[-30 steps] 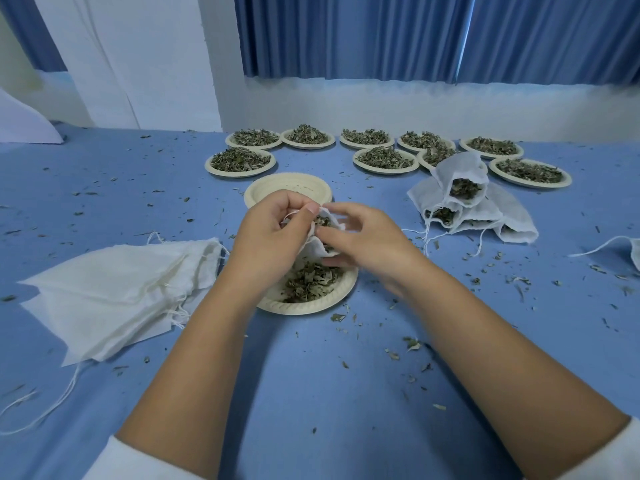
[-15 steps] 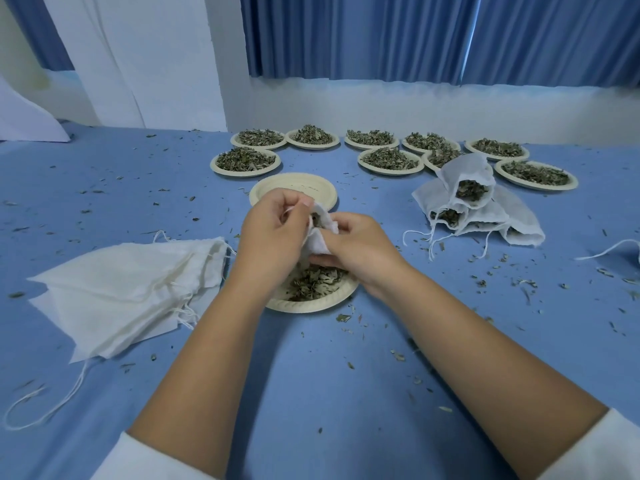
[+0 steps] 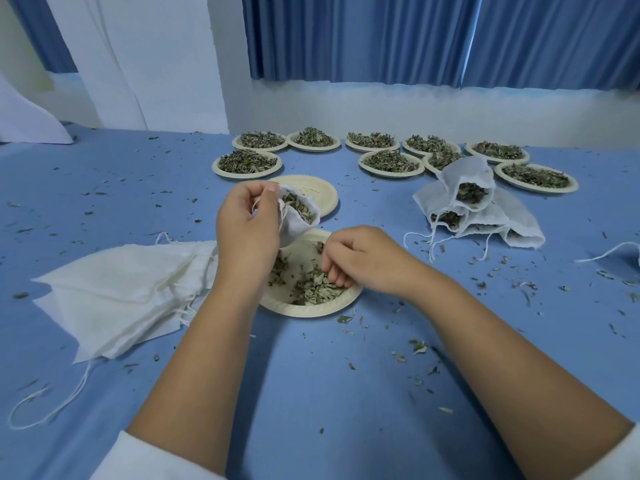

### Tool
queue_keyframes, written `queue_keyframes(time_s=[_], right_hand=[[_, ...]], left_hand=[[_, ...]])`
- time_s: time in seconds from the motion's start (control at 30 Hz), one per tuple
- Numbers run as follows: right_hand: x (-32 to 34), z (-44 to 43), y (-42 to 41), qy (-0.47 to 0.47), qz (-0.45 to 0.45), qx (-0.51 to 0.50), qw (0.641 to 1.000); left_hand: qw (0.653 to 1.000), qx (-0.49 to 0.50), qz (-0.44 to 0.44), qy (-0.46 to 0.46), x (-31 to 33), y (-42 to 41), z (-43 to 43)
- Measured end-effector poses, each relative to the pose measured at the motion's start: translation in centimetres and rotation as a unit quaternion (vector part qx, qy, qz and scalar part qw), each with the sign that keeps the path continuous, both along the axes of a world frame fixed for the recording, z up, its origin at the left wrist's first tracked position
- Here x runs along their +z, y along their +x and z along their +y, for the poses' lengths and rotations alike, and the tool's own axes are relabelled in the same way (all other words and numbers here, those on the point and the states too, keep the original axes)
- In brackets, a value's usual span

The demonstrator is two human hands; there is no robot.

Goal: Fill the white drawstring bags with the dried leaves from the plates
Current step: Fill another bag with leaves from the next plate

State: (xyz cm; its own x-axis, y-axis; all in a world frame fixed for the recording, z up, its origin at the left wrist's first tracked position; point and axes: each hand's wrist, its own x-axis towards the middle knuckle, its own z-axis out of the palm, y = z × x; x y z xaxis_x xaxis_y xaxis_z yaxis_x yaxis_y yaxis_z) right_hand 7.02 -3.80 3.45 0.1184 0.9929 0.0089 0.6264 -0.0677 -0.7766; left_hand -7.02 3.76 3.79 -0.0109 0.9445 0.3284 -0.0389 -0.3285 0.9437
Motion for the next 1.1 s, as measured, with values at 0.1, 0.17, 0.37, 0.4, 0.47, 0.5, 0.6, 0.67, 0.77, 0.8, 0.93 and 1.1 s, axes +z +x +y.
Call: queue_keyframes(time_s=[0.1,0.17,0.37,0.4,0.47,0.5,0.6,0.67,0.77,0.8,0.93,1.1], right_hand=[[0.6,-0.3,0.4,-0.033,-0.026,0.01,0.999],[0.9,-0.6,0.9,-0.061,-0.043,0.018,0.997],[1.3,-0.7,1.7,-0.062,-0.121,0.009,0.991],[1.1,-0.4,1.7,-0.03,-0.151,0.004,0.988],[0.4,0.0,1.5,0.014,-0.205,0.011,0.979],[0.0,0.2,1.4,0.02,-0.225,0.026,0.974],[-1.4,0.8,0.6,0.014,-0.245,0.073,0.967],[-2.0,1.2,-0.2,0.009,-0.267,0.101,0.958],[-2.0,1.3,-0.7,0.006,-0.285,0.125,0.95],[-1.6,1.0,-0.6,0.011,-0.264,0.114,0.958],[-0.5,0.2,0.7,0.02,-0.232,0.048,0.971],[-0.1,0.1,1.6,-0.042,-0.301,0.017,0.953]], left_hand=[[1.0,-0.011,-0.007,0.017,0.2,0.1,-0.3],[0.999,-0.015,-0.022,0.022,0.3,0.2,-0.5],[0.998,-0.009,-0.06,0.035,0.6,0.1,-0.8],[0.997,-0.007,-0.063,0.038,0.7,0.0,-0.8],[0.997,-0.009,-0.061,0.038,0.7,0.1,-0.8],[0.998,-0.011,-0.058,0.038,0.7,0.1,-0.8],[0.998,-0.018,-0.045,0.039,0.5,0.3,-0.8],[0.999,-0.019,-0.031,0.038,0.4,0.3,-0.8],[0.999,-0.022,-0.012,0.032,0.1,0.3,-0.7],[0.999,-0.023,-0.009,0.03,0.1,0.3,-0.7],[1.0,-0.019,-0.011,0.014,0.0,0.5,-0.7],[0.999,-0.012,-0.039,-0.027,0.0,0.4,-0.5]])
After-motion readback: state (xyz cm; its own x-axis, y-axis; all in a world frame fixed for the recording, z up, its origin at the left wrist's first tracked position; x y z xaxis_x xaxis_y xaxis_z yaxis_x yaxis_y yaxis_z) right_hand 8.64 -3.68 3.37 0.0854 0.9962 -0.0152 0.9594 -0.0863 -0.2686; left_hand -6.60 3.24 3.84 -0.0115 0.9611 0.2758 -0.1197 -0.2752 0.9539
